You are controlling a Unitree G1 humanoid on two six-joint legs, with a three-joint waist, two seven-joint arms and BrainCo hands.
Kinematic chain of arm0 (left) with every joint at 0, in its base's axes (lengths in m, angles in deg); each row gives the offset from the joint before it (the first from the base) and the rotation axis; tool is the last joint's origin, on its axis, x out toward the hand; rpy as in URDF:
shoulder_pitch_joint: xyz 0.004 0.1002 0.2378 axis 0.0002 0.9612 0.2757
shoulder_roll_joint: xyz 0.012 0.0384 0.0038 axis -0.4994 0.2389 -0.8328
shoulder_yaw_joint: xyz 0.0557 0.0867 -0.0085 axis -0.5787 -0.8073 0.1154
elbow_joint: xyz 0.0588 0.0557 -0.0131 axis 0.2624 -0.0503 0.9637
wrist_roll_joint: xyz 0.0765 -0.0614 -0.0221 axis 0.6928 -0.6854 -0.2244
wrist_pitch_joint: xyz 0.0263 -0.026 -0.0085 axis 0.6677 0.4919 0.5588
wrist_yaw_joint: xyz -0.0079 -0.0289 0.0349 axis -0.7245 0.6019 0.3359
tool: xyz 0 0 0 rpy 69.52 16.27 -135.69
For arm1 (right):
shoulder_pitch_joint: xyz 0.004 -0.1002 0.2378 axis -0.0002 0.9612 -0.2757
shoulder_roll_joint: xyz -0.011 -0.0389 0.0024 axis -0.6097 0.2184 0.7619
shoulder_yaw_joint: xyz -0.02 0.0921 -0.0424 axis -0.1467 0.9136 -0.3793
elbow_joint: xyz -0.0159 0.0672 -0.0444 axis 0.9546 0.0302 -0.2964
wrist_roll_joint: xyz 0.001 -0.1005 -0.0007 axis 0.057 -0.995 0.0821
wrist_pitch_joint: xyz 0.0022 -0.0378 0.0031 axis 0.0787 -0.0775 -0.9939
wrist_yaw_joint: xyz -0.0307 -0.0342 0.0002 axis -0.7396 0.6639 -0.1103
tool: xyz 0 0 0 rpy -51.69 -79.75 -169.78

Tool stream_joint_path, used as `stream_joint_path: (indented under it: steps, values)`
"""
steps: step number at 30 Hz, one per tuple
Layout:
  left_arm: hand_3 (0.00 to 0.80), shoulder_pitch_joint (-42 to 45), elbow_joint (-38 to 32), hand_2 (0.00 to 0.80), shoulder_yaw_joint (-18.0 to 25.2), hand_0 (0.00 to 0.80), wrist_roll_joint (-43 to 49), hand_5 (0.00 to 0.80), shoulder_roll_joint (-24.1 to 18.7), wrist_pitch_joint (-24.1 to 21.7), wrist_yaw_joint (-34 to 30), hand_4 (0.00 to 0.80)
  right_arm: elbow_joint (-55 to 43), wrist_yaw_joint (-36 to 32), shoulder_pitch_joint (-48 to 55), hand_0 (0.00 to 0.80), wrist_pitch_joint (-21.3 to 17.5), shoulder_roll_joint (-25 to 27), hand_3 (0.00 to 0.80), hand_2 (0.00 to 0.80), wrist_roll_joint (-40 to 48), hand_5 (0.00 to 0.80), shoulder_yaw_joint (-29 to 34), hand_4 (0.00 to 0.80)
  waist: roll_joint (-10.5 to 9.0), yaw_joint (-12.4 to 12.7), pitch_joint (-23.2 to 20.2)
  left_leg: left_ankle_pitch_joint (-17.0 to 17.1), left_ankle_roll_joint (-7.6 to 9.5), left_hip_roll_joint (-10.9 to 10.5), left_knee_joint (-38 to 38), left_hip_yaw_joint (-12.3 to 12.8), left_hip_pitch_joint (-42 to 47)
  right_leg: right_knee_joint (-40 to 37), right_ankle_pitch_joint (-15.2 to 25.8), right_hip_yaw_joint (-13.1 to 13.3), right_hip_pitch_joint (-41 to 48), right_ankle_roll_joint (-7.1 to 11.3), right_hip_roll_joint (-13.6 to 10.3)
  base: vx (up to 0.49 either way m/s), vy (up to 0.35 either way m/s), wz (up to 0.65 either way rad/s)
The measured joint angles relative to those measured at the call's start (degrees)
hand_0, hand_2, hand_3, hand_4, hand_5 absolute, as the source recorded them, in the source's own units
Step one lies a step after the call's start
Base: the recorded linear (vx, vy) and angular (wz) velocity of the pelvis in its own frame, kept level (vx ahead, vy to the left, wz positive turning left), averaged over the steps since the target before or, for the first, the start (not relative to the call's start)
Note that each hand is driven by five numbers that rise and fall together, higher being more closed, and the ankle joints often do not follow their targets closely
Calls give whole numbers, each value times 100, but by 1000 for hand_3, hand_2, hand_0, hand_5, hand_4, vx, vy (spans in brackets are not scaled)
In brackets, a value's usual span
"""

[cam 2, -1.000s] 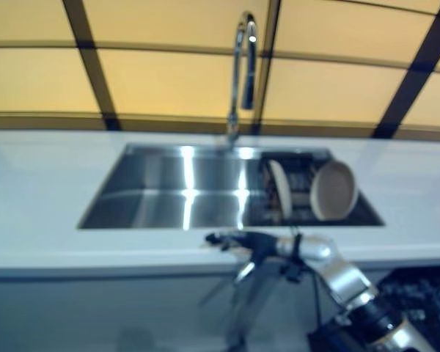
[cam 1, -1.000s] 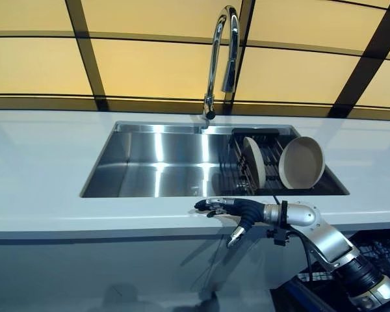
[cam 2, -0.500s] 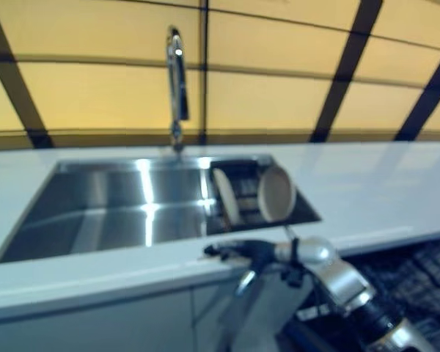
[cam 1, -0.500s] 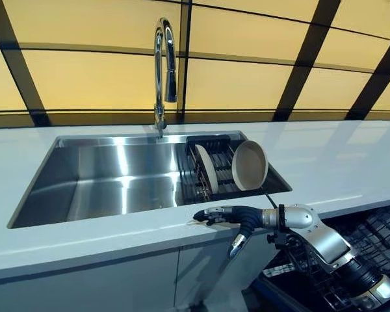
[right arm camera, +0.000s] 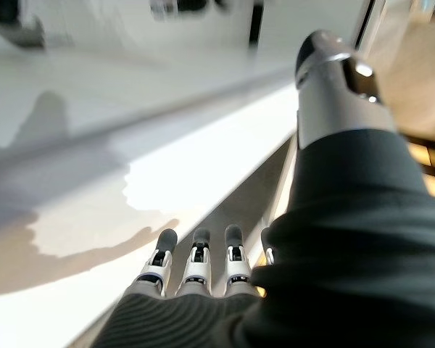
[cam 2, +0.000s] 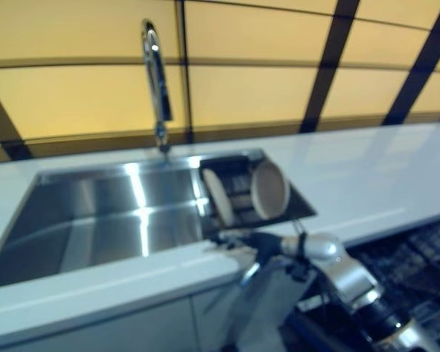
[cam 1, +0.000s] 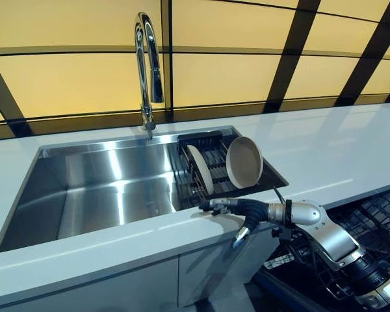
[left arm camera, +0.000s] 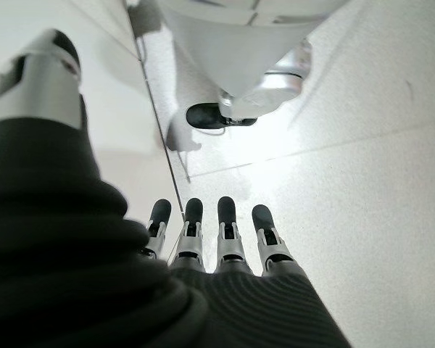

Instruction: Take plates into dishwasher

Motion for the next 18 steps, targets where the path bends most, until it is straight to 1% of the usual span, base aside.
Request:
stream_joint_path:
  steps: [2, 5, 8, 11, 14, 16, 18]
  values:
    - [0, 48, 35, 0, 5, 0, 1, 0, -18, 5, 0, 0, 25, 103, -1, 0, 4, 129, 0, 0, 0, 0, 57, 0, 2, 5, -2, 8, -22, -22, 10, -3, -14, 18, -24, -19, 2, 14, -11, 14, 7, 5]
    - [0, 71, 56, 0, 5, 0, 2, 0, -7, 3, -9, 0, 188, 341, -12, 0, 21, 204, 0, 0, -2, 0, 486, 0, -2, -2, -1, 7, -24, -46, 8, -13, -19, 23, -54, -60, 28, 8, -4, 26, 9, 10]
    - [0, 89, 62, 0, 5, 0, 2, 0, -9, 0, -23, 0, 349, 533, -113, 0, 6, 486, 0, 0, 64, 0, 751, 0, -16, 2, 5, -3, -36, -42, 0, -8, -10, 22, -103, -65, 64, 11, -1, 35, 9, 8]
    - [0, 174, 65, 0, 4, 0, 7, 0, -8, -3, -31, 0, 791, 848, -163, 0, -7, 789, 0, 0, 292, 0, 1132, 0, -52, -18, 4, -34, -32, -8, -24, 9, 26, 2, -120, -49, 96, -8, 23, 45, 11, -2]
    - [0, 273, 66, 0, 4, 0, 11, 0, -14, -2, -29, 0, 1187, 1241, -200, 0, -1, 957, 0, 0, 376, 0, 1359, 0, -120, -51, -22, -60, -52, 35, -26, 56, 77, -1, -164, 1, 132, -15, 38, 32, 10, -7]
    - [0, 316, 77, 0, 3, 0, 12, 0, -11, 3, -30, 0, 1235, 1422, -273, 0, -1, 985, 0, 0, 480, 0, 1407, 0, -154, -127, -22, -57, -49, 46, -24, 60, 83, -1, -164, 6, 128, -14, 45, 18, 9, -2]
    - [0, 319, 67, 0, 0, 0, 11, 0, -11, -2, -30, 0, 1272, 1635, -324, 0, -1, 1049, 0, 0, 481, 0, 1416, 0, -163, -148, -27, -60, -52, 44, -22, 65, 85, -1, -144, 13, 122, -27, 58, 0, 0, 0]
